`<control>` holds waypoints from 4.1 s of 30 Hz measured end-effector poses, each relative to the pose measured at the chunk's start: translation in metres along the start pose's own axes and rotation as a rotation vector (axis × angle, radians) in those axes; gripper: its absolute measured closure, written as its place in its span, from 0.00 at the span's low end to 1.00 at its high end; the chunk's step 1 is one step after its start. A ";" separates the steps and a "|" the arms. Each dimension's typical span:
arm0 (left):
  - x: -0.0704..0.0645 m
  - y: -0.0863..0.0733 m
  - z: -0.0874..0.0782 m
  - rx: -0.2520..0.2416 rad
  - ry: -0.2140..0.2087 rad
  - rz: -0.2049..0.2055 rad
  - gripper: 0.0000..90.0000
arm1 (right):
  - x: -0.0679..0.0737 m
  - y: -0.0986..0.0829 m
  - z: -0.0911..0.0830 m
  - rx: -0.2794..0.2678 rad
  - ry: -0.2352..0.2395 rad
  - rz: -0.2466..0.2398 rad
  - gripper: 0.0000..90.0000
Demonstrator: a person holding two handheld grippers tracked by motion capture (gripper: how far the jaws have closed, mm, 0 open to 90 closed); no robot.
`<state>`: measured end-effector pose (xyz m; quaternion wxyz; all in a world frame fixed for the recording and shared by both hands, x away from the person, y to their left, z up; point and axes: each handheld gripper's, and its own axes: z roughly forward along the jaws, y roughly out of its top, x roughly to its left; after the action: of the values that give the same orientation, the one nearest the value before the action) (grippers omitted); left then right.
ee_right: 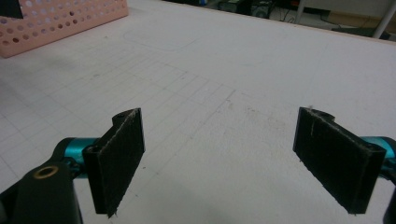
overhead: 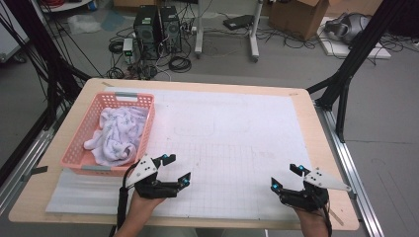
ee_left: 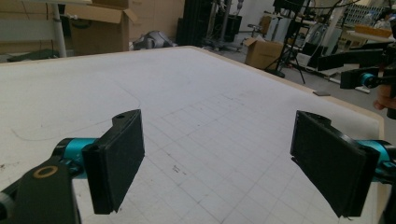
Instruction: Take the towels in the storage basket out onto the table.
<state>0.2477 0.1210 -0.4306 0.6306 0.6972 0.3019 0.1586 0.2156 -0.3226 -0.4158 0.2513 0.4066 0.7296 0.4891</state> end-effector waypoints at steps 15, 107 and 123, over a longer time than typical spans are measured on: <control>0.001 -0.004 0.003 0.039 0.004 -0.007 0.20 | -0.006 -0.003 0.002 0.008 0.004 0.029 0.17; 0.195 0.065 -0.045 0.556 0.556 -0.194 0.20 | -0.007 -0.002 0.001 0.038 -0.017 0.012 0.17; 0.204 0.039 -0.029 0.790 0.594 -0.159 0.03 | -0.007 -0.004 -0.002 0.054 -0.019 0.010 0.17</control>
<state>0.3956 0.2700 -0.4204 0.2153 0.7824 0.5576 0.1749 0.2165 -0.3303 -0.4188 0.2448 0.4214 0.7381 0.4665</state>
